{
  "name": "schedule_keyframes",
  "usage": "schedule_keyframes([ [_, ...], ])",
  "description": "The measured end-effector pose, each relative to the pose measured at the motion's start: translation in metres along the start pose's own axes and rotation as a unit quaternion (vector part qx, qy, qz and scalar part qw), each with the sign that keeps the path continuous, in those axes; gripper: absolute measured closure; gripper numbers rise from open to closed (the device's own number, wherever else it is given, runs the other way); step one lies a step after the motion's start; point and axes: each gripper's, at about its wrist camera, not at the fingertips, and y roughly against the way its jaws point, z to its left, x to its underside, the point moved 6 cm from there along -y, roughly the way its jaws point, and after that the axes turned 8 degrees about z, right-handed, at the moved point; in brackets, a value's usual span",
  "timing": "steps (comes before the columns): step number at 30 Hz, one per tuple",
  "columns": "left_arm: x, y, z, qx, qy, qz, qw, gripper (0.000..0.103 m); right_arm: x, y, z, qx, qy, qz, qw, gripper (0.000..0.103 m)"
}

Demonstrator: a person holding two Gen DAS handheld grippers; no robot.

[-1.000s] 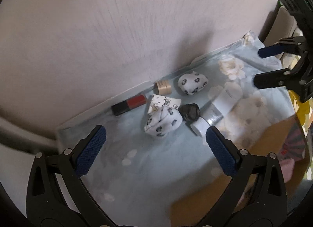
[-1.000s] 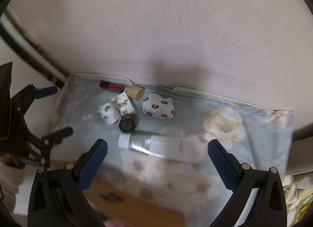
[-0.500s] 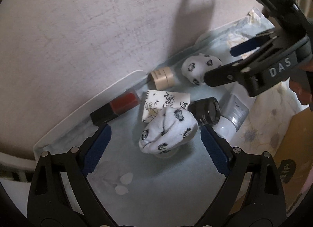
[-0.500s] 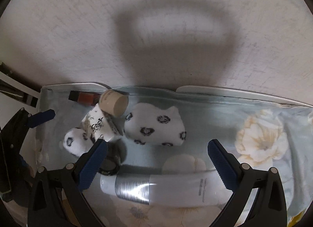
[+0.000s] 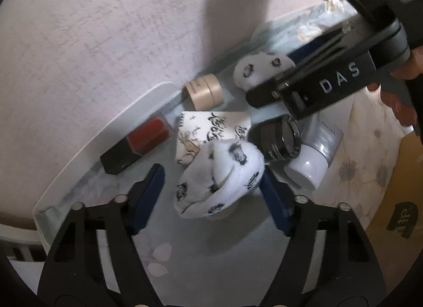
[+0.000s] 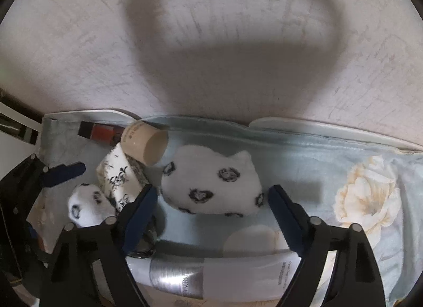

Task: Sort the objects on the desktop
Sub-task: 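Grasp white panda sock with left tool while right tool grasps other panda sock, then carry panda sock with left tool while right tool carries panda sock over box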

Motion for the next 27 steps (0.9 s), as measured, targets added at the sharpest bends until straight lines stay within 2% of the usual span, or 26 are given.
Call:
schedule_keyframes([
  [2,-0.001,-0.003,-0.002,-0.008,-0.007,0.006,0.9999,0.052,-0.001,0.002,0.001,-0.001,0.014,0.001,1.0,0.04],
  [6,-0.003,-0.003,-0.001,-0.008,-0.005,0.01,0.9999,0.063,0.002,0.005,-0.002,-0.005,0.019,0.004,1.0,0.047],
  [9,-0.004,-0.002,0.001,-0.006,-0.003,0.013,0.9999,0.066,0.006,0.008,-0.002,-0.014,0.02,0.006,1.0,0.05],
  [19,-0.011,0.029,0.01,-0.013,0.015,0.002,0.9998,0.067,0.022,0.043,-0.004,-0.04,0.033,-0.01,0.999,0.052],
  [27,-0.023,0.081,0.012,-0.021,0.035,-0.004,0.9991,0.067,0.038,0.108,0.0,-0.043,0.085,-0.023,0.995,0.052],
])
